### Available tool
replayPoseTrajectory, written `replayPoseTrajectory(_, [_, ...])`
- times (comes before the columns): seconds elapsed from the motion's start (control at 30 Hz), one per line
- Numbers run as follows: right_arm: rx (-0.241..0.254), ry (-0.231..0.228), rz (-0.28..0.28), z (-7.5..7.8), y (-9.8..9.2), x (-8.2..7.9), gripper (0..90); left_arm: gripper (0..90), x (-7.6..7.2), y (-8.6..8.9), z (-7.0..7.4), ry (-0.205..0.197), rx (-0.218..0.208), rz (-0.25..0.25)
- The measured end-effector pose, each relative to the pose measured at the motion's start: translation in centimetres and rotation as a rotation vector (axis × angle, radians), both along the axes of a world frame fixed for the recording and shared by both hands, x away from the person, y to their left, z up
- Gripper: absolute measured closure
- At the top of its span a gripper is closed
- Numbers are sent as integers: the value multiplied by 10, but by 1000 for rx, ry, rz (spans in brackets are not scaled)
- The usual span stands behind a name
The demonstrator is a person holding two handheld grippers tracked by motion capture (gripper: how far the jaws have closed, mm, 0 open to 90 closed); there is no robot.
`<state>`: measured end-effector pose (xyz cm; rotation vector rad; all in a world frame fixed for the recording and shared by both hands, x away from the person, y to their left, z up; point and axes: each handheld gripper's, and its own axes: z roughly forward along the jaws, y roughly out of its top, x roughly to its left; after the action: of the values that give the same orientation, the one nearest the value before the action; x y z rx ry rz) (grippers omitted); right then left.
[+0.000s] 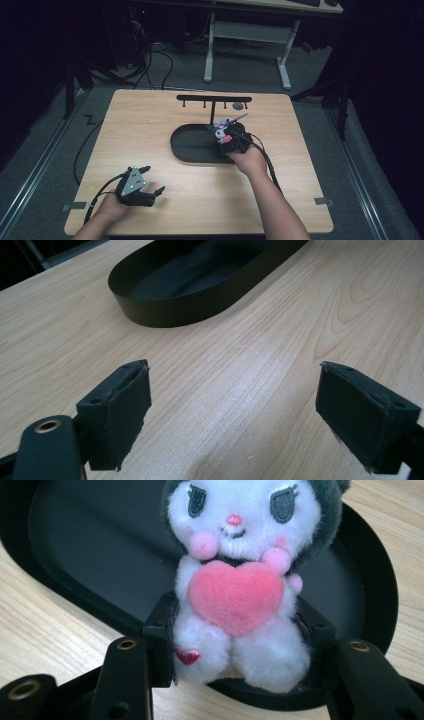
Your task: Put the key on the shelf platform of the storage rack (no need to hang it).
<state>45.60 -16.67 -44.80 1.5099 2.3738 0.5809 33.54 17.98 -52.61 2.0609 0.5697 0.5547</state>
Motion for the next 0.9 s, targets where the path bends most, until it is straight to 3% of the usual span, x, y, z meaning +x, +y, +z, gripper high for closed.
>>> replayPoseTrajectory(0.7, [-39, 30, -21, -20, -1, 11, 479, 154, 0, 0, 0, -1, -5, 1])
replayPoseTrajectory(0.9, [-14, 43, -31, -30, -3, 8, 475, 154, 0, 0, 0, -1, -5, 1])
